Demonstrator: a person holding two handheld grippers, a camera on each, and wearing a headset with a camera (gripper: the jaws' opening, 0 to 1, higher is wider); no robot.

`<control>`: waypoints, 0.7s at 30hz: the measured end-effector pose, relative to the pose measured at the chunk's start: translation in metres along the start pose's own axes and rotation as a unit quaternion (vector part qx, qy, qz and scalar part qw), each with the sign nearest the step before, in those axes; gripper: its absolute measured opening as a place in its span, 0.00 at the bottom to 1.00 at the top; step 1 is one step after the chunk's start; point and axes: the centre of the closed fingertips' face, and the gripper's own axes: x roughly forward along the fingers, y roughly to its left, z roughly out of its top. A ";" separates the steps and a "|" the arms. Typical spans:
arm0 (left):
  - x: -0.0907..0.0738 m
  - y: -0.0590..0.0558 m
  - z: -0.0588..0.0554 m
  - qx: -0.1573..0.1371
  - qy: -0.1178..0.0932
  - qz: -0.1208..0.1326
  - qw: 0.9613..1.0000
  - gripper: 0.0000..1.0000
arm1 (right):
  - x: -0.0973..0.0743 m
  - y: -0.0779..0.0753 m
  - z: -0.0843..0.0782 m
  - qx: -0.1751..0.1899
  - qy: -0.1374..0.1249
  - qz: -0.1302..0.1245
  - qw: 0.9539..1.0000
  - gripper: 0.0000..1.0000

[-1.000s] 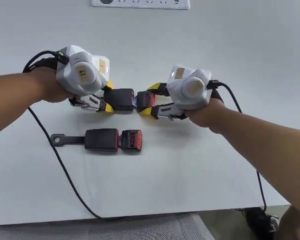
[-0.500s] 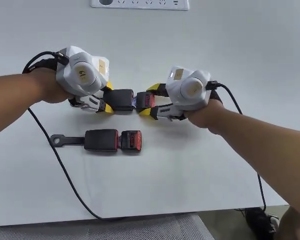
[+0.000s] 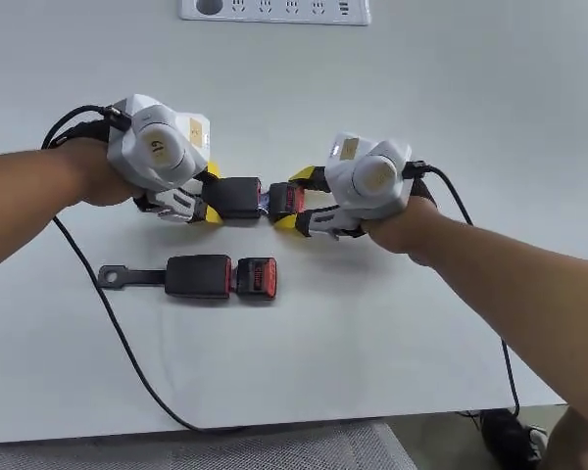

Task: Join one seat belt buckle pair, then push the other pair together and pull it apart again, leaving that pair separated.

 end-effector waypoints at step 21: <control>-0.001 -0.001 -0.001 0.008 0.007 -0.011 1.000 0.33 | -0.021 -0.007 -0.021 -0.015 0.003 0.009 1.000 0.37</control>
